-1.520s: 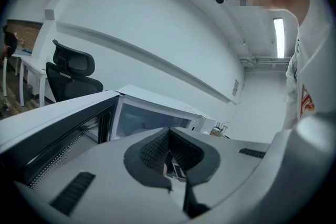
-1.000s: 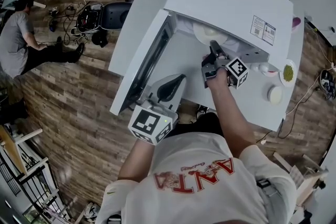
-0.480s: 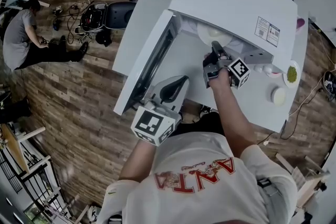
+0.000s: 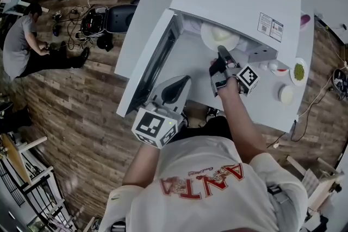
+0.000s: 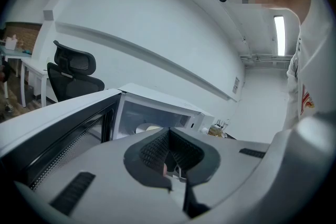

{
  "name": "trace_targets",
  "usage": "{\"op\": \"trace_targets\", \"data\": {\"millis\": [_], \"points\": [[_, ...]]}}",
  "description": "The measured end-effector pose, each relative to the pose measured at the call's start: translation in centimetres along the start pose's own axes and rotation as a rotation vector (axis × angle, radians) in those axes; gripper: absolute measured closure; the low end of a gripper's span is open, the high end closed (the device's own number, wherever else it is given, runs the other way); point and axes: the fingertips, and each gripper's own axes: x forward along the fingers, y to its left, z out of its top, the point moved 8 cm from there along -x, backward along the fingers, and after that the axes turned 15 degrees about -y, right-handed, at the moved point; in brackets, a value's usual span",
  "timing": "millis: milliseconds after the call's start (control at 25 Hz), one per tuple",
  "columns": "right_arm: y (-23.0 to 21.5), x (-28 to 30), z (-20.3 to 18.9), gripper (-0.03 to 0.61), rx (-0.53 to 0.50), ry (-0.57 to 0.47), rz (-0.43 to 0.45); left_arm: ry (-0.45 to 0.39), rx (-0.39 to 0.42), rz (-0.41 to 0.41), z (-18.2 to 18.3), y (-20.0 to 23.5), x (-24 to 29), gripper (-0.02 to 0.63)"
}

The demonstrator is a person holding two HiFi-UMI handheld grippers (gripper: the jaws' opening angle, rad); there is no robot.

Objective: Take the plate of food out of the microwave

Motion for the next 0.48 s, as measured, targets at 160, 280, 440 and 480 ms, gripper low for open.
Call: {"op": "trace_targets", "data": {"millis": [160,280,440,480], "points": [[0.1,-2.1,0.1,0.561,0.003,0.013,-0.004,-0.008,0.005,-0.021,0.4,-0.4,0.0,0.606],[0.2,-4.0,0.4,0.561,0.009,0.009,-0.003,-0.007,0.012,-0.050,0.6,-1.1,0.1,0.604],[0.4,-7.1,0.6,0.561,-0.006,0.022,-0.013,-0.002,0.017,-0.090,0.6,-2.3,0.1,0.605],[0.3,-8.0,0.7,0.561,-0.009,0.022,-0.018,-0.001,0.017,-0.100,0.5,-2.6,0.2,0.605]]}}
